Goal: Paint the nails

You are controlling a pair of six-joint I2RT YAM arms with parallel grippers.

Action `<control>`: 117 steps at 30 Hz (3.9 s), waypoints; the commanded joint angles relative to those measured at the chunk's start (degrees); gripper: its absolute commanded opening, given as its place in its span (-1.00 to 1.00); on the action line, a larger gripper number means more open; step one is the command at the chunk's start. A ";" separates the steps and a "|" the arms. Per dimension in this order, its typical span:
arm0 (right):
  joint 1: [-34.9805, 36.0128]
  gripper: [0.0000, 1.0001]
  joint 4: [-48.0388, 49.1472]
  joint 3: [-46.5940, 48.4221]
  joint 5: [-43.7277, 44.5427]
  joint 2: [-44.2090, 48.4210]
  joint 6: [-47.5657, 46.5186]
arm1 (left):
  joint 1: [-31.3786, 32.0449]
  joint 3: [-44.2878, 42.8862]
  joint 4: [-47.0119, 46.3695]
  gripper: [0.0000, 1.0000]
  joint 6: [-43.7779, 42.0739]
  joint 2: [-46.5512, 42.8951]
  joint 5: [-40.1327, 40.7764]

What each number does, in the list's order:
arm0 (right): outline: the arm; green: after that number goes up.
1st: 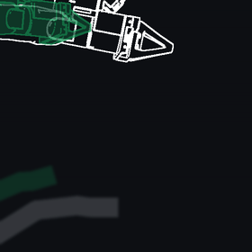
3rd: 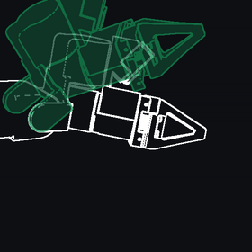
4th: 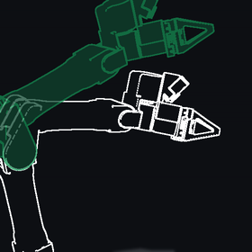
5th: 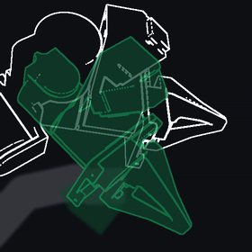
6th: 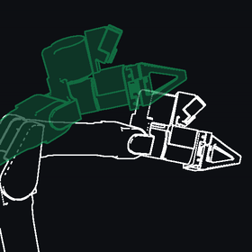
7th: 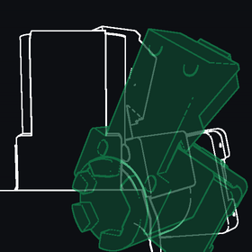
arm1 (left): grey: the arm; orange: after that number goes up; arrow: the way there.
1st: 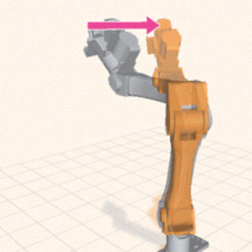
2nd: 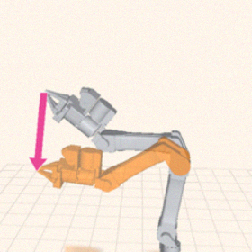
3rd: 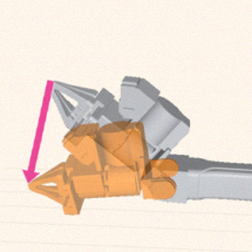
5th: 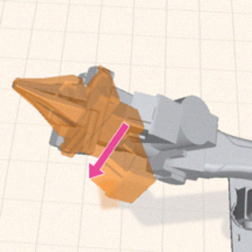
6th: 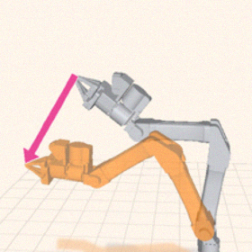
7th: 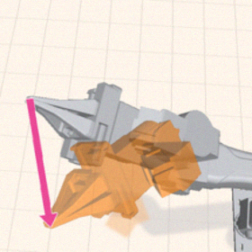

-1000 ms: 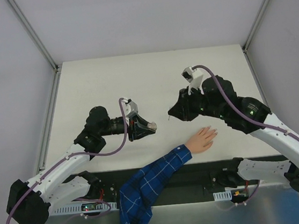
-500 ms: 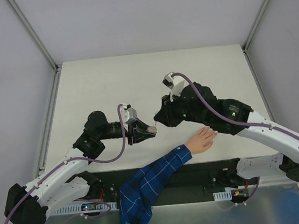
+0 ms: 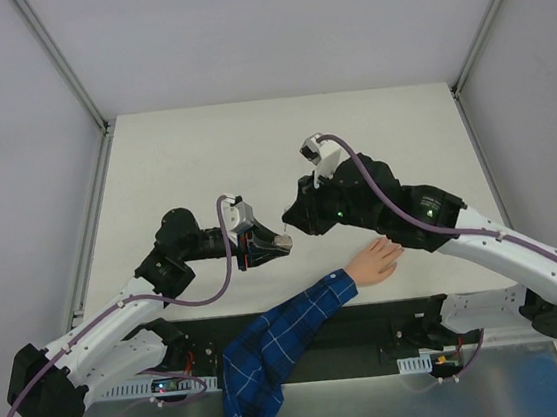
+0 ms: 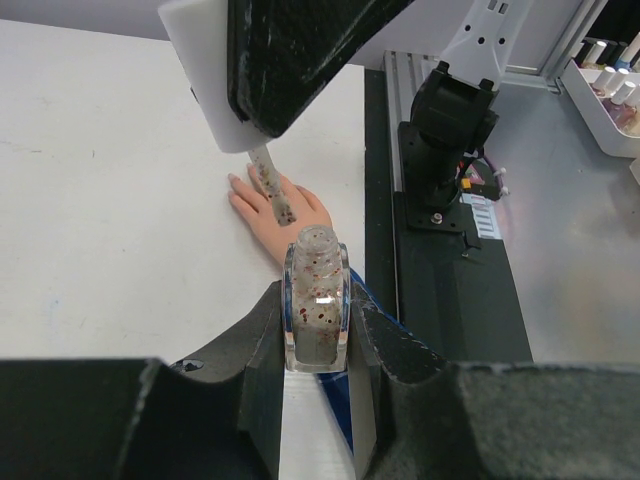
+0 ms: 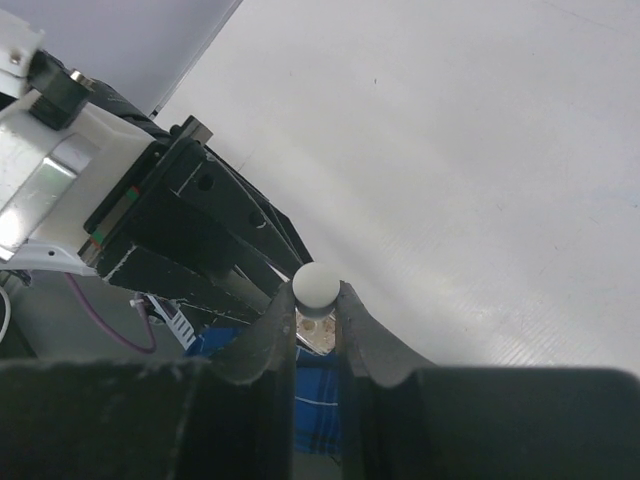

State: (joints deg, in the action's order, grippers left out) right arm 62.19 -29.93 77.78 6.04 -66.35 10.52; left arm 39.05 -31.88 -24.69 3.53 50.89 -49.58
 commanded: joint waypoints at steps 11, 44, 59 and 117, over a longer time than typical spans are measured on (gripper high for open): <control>0.73 -1.00 2.95 -1.75 0.28 1.66 1.60 | 0.42 -0.03 -4.14 -1.00 -1.16 -1.50 -1.13; 1.35 -0.99 4.36 -3.33 0.90 2.19 1.52 | 0.42 -0.47 -3.53 -1.00 -1.25 -0.88 -0.69; 3.11 -0.99 5.15 -5.79 1.34 2.45 2.13 | 0.42 -0.29 -3.61 -1.00 -1.07 -1.41 0.89; -4.88 0.10 -11.81 9.06 -34.33 -3.17 -22.73 | 0.85 -0.90 -9.06 -1.00 5.61 1.75 -15.81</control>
State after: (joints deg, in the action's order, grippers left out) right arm 59.79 -40.53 83.26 -16.12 -68.25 -6.11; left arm 39.42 -30.00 -28.67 8.01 52.90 -59.66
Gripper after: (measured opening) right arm 0.573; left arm 0.230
